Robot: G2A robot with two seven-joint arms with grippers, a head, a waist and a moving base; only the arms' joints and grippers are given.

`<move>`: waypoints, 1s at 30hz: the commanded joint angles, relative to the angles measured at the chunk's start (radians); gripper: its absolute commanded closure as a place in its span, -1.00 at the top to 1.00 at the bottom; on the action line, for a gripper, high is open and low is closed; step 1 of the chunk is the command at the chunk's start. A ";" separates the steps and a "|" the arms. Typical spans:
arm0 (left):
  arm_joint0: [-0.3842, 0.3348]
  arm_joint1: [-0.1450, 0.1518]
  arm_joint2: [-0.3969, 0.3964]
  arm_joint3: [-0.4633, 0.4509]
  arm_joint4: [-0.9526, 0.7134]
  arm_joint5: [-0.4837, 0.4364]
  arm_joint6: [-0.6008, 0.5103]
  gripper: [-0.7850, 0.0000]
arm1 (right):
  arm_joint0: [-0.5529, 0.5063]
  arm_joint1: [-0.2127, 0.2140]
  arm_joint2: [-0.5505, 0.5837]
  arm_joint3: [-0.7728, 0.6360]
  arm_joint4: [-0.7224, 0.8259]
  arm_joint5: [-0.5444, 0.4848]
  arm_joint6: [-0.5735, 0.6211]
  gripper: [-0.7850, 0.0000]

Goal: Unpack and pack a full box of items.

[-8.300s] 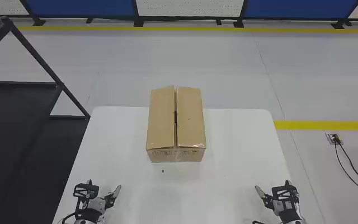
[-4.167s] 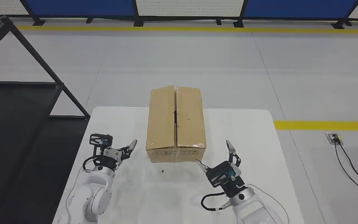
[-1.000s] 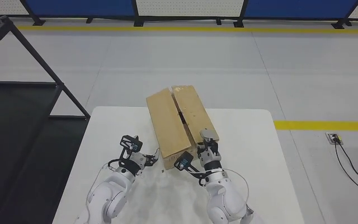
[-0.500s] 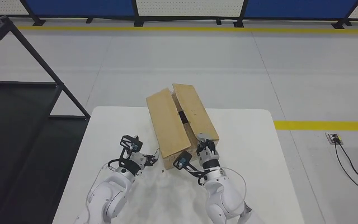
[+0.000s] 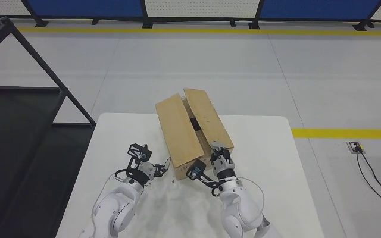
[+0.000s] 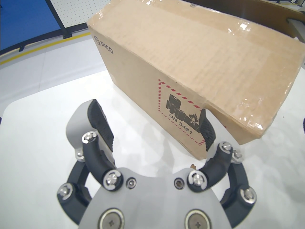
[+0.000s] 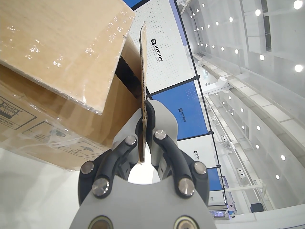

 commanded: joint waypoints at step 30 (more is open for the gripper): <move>0.000 0.000 0.000 0.000 0.000 0.000 0.000 1.00 | -0.178 0.028 0.137 -0.167 -0.053 -0.116 -0.202 -1.00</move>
